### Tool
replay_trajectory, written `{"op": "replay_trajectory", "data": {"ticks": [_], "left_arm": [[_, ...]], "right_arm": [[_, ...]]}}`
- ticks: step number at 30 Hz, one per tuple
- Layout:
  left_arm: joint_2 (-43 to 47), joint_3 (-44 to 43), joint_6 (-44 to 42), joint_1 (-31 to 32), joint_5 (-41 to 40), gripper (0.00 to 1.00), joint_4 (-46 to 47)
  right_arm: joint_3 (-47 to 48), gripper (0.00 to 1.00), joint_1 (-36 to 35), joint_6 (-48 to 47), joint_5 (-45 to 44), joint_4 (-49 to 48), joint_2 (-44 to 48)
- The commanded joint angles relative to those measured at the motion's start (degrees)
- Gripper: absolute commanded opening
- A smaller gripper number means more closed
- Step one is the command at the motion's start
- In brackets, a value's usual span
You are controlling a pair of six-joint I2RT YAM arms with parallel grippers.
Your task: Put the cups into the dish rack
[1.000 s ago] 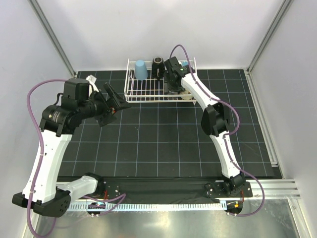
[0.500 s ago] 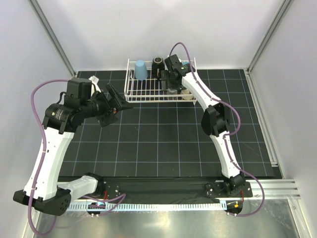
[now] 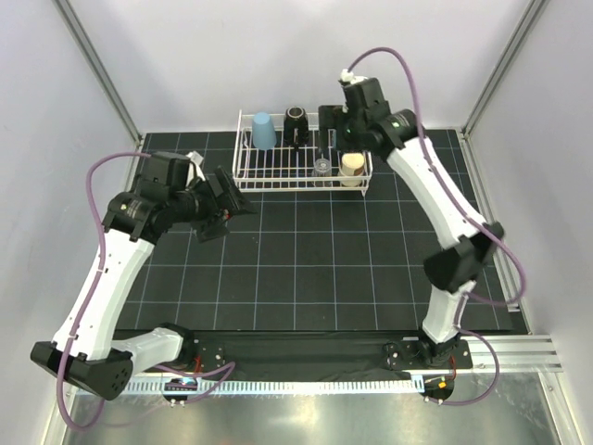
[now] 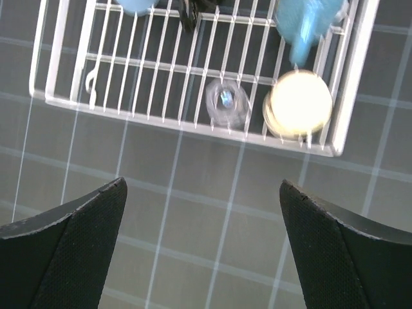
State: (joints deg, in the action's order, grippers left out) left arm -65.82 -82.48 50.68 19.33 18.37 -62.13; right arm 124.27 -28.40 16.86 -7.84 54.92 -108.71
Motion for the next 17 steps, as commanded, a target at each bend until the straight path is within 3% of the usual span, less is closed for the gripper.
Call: {"op": "replay_trajectory", "data": {"ticks": [1, 7, 14, 17], "left_arm": [[0.9, 2.6, -2.9, 2.0, 0.2, 0.93, 5.9], [-0.7, 4.8, -3.7, 5.2, -0.1, 0.94, 11.4], [0.2, 8.6, -3.6, 8.6, 1.0, 0.95, 18.2], [4.4, 14.2, -0.9, 9.1, 4.6, 0.95, 24.9]], "right_arm": [[-10.5, 1.00, -0.2, 1.0, -0.7, -0.5, 9.6], [-34.9, 1.00, -0.2, 6.1, -1.0, -4.3, 26.8], [-70.0, 1.00, -0.4, 17.8, -3.0, -18.7, 56.6], [-79.8, 1.00, -0.3, 21.7, -1.5, -23.3, 69.8]]}}
